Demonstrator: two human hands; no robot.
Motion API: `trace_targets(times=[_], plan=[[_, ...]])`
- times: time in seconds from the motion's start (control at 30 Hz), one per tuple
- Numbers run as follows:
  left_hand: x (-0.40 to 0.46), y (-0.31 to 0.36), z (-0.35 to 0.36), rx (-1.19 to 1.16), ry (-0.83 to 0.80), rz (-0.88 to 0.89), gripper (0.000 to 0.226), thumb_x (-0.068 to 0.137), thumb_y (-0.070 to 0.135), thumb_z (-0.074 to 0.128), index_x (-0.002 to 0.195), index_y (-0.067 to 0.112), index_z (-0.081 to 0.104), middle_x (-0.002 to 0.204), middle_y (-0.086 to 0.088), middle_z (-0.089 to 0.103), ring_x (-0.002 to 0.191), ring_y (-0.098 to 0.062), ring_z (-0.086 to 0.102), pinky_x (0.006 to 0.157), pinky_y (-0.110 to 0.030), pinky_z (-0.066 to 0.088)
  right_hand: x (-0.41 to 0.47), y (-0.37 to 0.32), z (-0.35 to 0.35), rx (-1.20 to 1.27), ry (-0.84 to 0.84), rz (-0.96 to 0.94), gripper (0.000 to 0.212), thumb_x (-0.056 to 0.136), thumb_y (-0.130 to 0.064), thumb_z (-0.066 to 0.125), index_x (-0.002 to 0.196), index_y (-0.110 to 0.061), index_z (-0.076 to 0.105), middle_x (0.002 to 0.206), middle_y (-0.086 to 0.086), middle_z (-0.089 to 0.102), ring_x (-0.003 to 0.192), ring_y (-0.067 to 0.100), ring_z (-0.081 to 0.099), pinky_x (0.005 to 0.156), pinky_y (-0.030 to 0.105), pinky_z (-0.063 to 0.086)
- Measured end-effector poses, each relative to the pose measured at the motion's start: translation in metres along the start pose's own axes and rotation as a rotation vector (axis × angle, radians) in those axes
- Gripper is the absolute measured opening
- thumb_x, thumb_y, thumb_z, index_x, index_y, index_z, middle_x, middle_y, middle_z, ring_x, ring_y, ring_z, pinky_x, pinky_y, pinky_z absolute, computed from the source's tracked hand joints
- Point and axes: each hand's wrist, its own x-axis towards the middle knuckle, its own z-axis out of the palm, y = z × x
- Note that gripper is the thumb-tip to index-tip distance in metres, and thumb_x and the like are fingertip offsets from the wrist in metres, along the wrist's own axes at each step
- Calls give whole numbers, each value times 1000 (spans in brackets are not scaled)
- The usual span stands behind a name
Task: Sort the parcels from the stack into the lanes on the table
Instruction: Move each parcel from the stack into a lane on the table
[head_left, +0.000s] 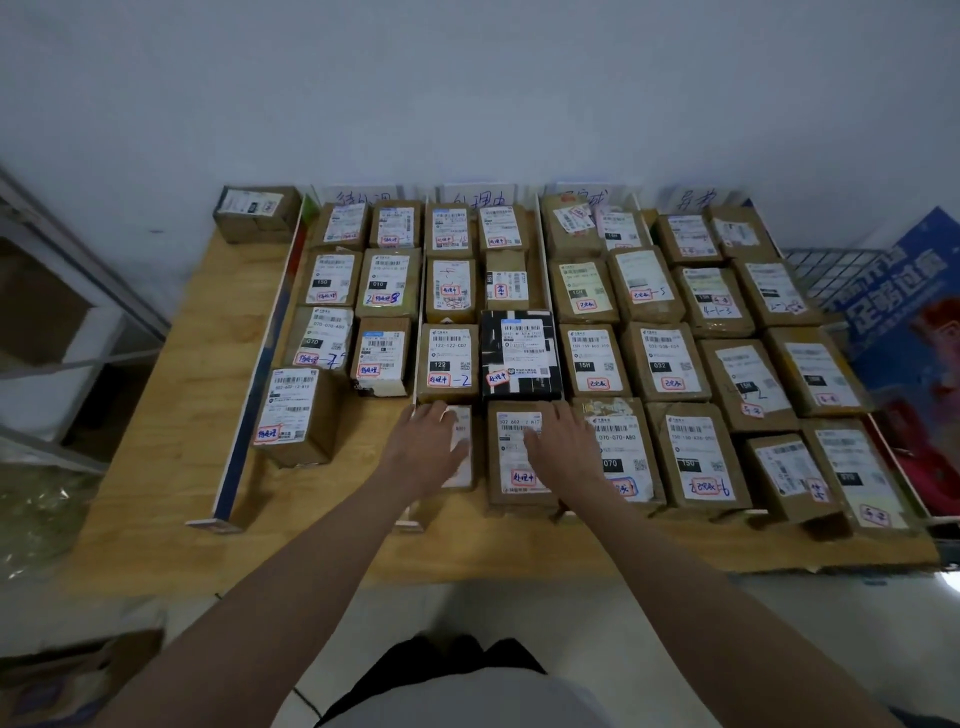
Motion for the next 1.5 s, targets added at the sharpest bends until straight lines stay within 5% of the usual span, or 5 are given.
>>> trace_targets(times=[0.47, 0.73, 0.9, 1.17, 1.5], plan=[[-41, -133, -68, 20, 226, -343, 56, 99, 44, 21, 133, 15, 55, 142, -5, 51, 133, -24, 43, 114, -40, 26, 51, -126, -30, 6, 118, -298, 48, 102, -35, 39, 145, -13, 41, 150, 9, 42, 141, 27, 35, 118, 44, 27], [-56, -227, -66, 22, 189, -448, 52, 103, 46, 27, 142, 16, 47, 152, -6, 40, 141, -24, 33, 119, -42, 18, 78, -212, -9, -27, 74, -344, 50, 103, -38, 36, 146, -13, 38, 151, 8, 40, 142, 25, 31, 120, 42, 22], [-46, -294, -65, 8, 178, -453, 53, 103, 47, 28, 143, 18, 46, 153, -4, 39, 141, -22, 33, 119, -41, 18, 105, -270, 10, -14, 83, -337, 46, 102, -39, 39, 140, -14, 44, 141, 7, 49, 134, 26, 41, 113, 43, 33], [-17, -404, -74, -2, 144, -377, 52, 103, 46, 30, 145, 17, 43, 153, -3, 38, 141, -22, 33, 118, -41, 20, 148, -365, 35, 17, 28, -236, 50, 103, -34, 38, 148, -13, 36, 150, 7, 41, 141, 25, 34, 117, 42, 29], [46, -503, -84, -75, 148, -307, 51, 103, 44, 33, 142, 14, 46, 149, -6, 43, 137, -27, 38, 116, -42, 21, 217, -443, 48, 51, -16, -107, 37, 101, -31, 39, 130, -9, 48, 134, 10, 50, 127, 27, 44, 109, 43, 35]])
